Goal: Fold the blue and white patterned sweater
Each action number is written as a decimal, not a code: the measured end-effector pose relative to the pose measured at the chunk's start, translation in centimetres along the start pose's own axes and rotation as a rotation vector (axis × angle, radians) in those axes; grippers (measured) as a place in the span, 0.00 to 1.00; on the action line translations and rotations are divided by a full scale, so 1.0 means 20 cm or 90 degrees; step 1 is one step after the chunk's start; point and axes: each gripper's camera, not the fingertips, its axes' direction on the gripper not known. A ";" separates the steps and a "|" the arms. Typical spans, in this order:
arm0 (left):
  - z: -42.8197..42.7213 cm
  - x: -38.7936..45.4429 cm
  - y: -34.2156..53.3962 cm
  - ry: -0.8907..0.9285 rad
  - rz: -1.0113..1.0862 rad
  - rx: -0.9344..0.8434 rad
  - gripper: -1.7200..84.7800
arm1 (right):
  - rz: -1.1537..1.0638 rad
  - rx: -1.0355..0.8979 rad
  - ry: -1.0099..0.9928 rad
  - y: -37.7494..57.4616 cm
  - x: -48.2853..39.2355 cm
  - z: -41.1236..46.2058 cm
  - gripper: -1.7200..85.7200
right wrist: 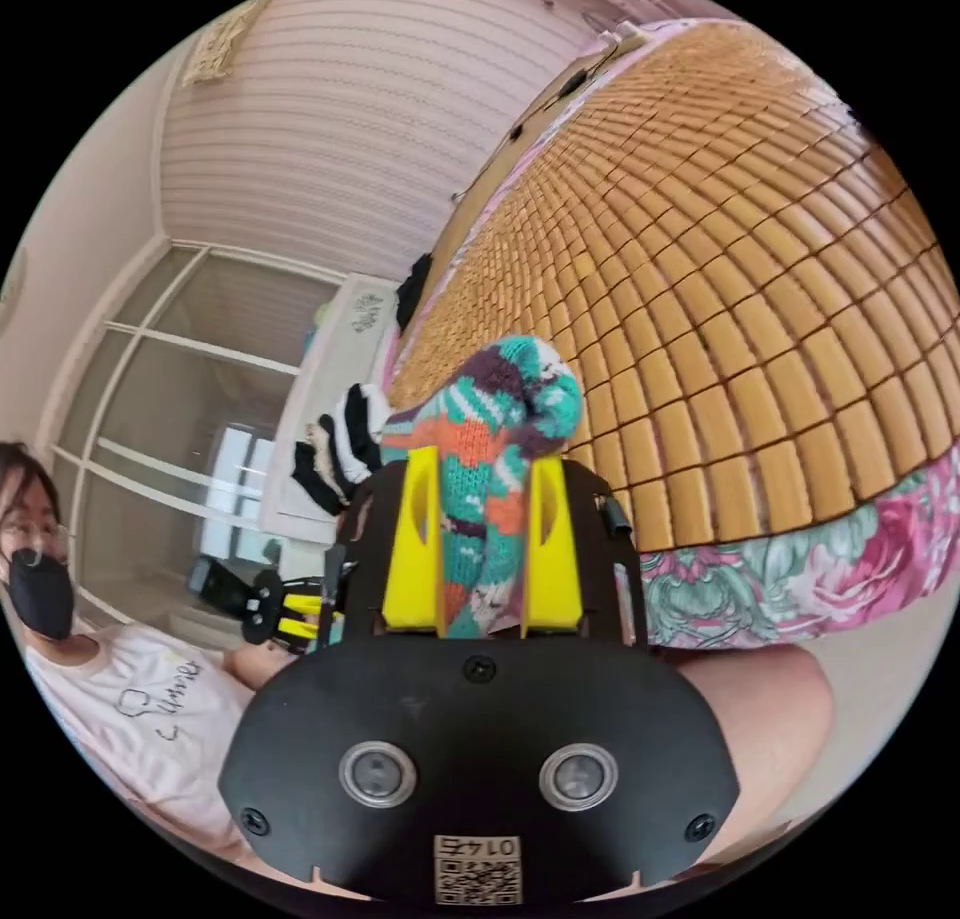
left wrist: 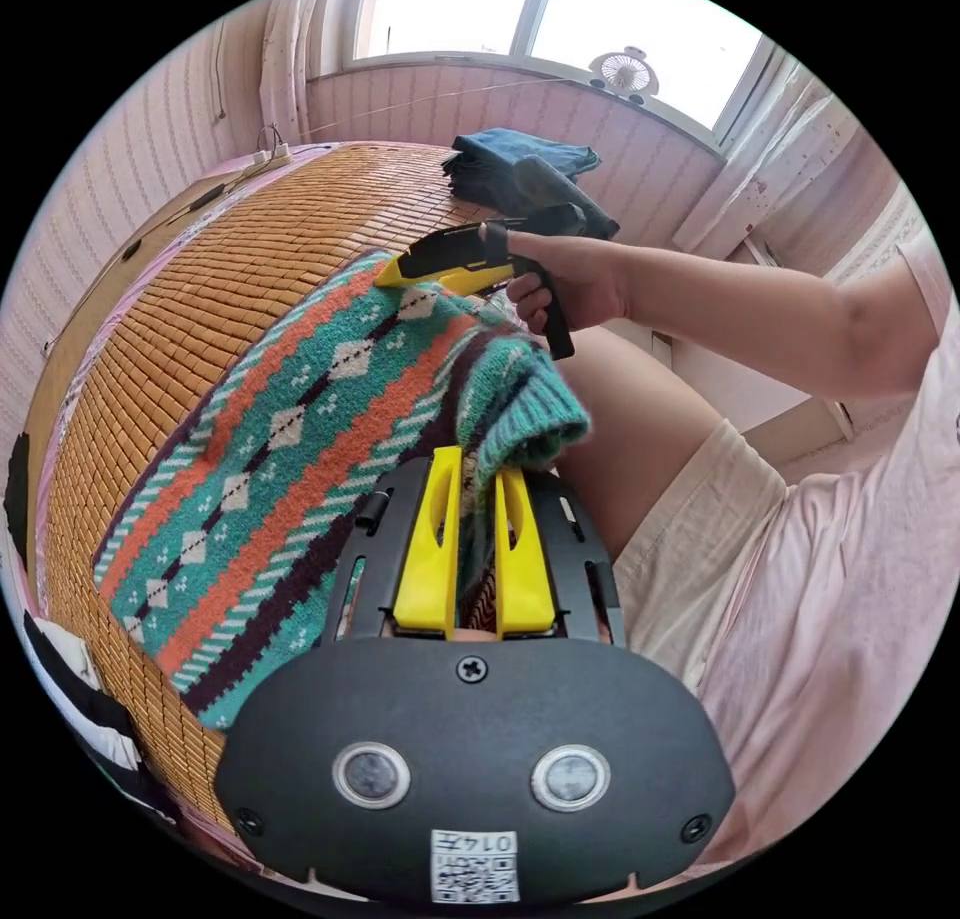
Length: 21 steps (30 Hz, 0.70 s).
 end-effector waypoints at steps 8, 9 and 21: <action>-0.30 -0.11 0.14 0.056 -0.002 0.094 0.08 | -0.024 0.139 -0.074 0.18 -0.12 -0.46 0.10; -0.34 -0.10 0.12 0.075 0.007 0.124 0.08 | -0.030 0.147 -0.066 0.19 -0.14 -0.51 0.10; -0.75 -0.43 0.27 0.111 -0.047 0.293 0.09 | -0.297 0.061 -0.015 0.13 -0.98 0.00 0.11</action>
